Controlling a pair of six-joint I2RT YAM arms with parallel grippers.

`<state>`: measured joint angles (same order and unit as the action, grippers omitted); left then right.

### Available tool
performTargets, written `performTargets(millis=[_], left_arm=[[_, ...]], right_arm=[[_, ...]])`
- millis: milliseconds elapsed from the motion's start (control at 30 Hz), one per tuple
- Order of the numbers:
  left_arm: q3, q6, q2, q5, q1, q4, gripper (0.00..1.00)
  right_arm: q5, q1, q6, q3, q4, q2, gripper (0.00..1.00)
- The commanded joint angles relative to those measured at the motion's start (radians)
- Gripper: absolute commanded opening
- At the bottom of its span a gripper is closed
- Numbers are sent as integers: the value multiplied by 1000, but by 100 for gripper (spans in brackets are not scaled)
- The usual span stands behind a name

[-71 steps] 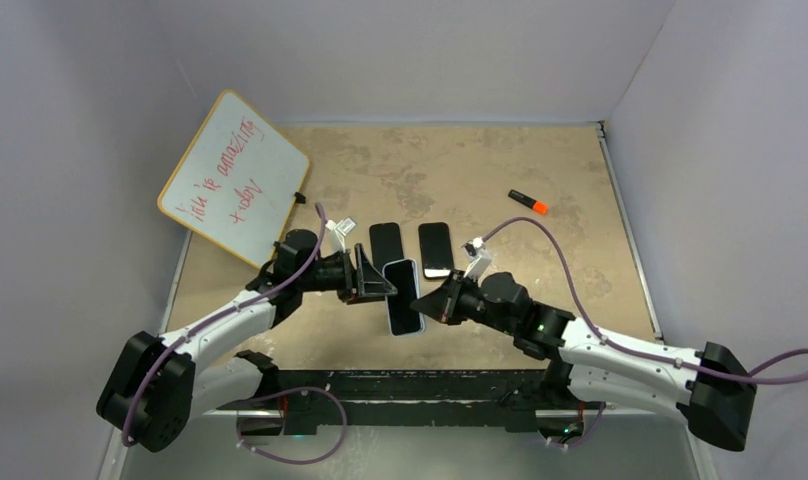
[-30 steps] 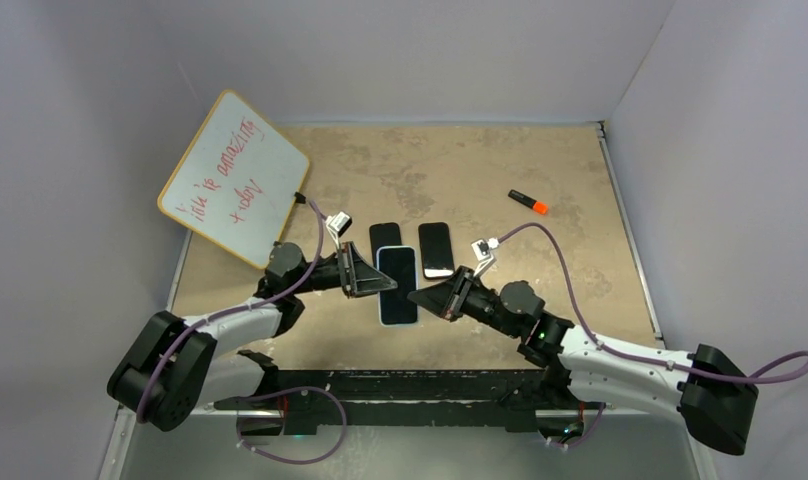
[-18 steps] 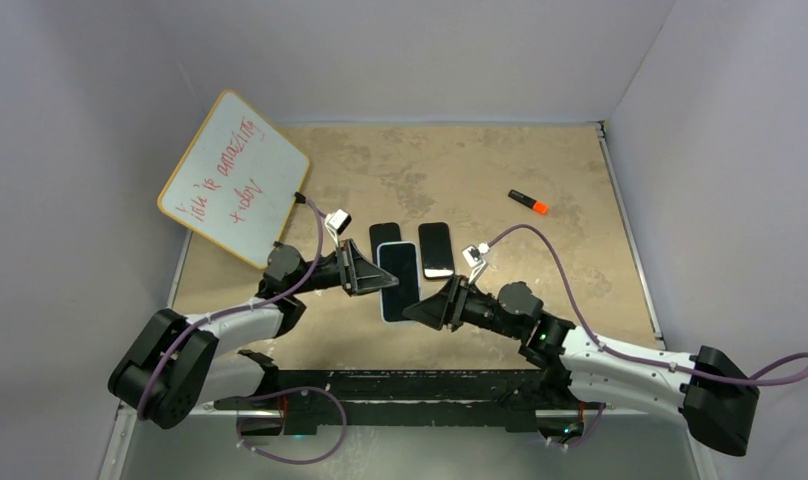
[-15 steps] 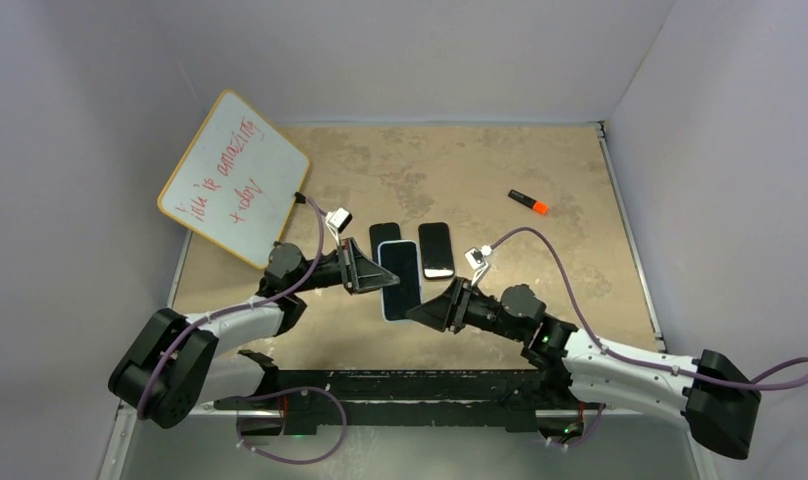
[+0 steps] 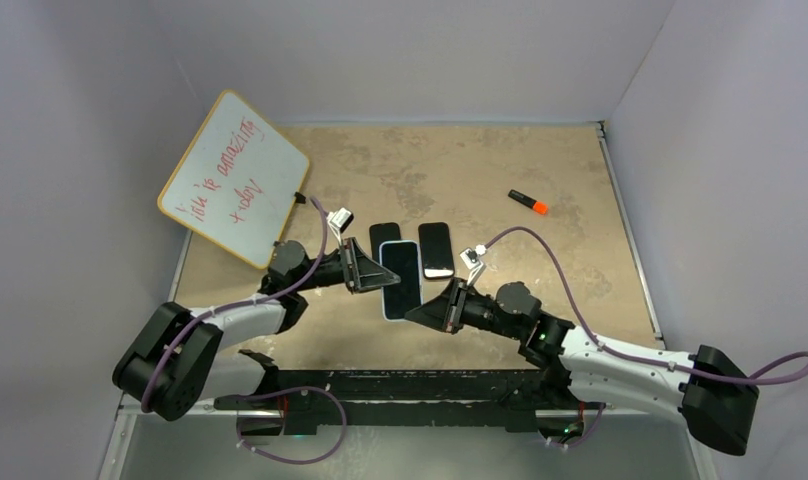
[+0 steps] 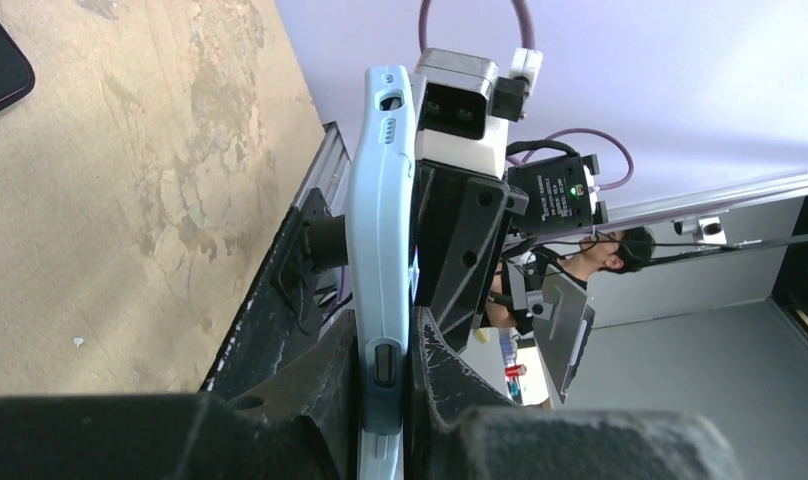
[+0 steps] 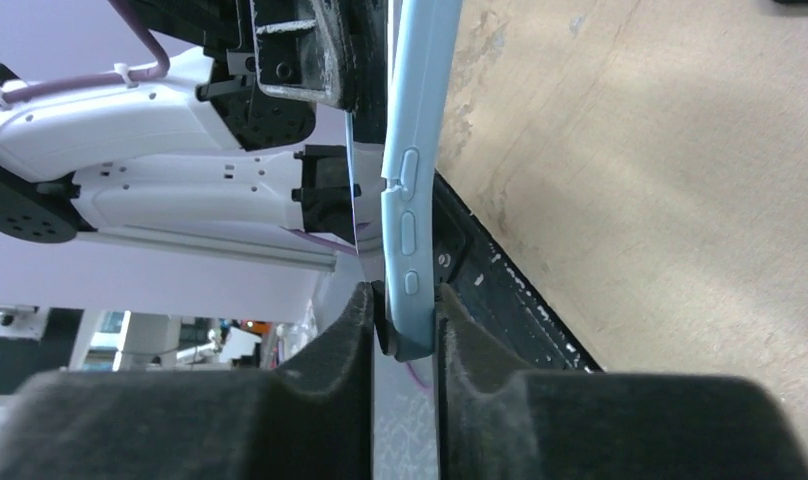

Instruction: Put the phone into the phone case

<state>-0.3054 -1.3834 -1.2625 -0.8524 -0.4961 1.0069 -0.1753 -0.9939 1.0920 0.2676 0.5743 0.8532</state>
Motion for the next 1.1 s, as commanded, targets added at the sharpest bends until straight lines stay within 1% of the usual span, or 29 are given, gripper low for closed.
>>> performTargets(millis=[0, 33, 67, 100, 167, 200, 233, 267, 300, 333, 433, 500, 600, 700, 833, 1067], left_arm=[[-56, 66, 23, 10, -1, -23, 0], [-63, 87, 29, 13, -1, -61, 0], [-69, 112, 37, 19, -1, -102, 0], [-78, 151, 52, 31, 0, -173, 0], [-119, 280, 90, 77, -1, -383, 0], [-163, 387, 106, 105, -1, -505, 0], [-195, 452, 118, 132, -1, -607, 0], [-216, 484, 124, 137, -1, -672, 0], [-227, 482, 124, 122, 2, -683, 0], [-225, 448, 118, 85, 4, -642, 0], [-186, 250, 89, -21, 4, -394, 0], [-162, 165, 86, -50, 4, -270, 0], [-164, 171, 109, -60, 4, -311, 0], [-168, 165, 120, -87, 3, -302, 0], [-181, 200, 120, -137, 1, -316, 0], [-180, 253, 123, -191, -45, -330, 0]], right_arm=[[-4, -2, 16, 41, 31, -4, 6], [9, -2, 23, 42, 7, -13, 0], [26, -2, 31, 49, -35, -22, 0], [58, -2, 51, 62, -113, -30, 0], [105, -2, 78, 96, -255, -35, 0], [111, -2, 84, 104, -281, -33, 0], [109, -2, 88, 103, -281, -31, 0], [103, -2, 91, 99, -259, -28, 0], [100, -2, 91, 89, -226, -27, 0], [101, -2, 93, 76, -192, -28, 6], [108, 0, 97, 42, -108, -38, 30], [110, 3, 85, 20, -54, -56, 41], [139, 8, 61, -6, -47, -102, 52], [161, 36, 57, -26, -89, -154, 60], [110, 88, 43, -16, -93, -194, 69], [70, 107, 3, 85, -134, -165, 71]])
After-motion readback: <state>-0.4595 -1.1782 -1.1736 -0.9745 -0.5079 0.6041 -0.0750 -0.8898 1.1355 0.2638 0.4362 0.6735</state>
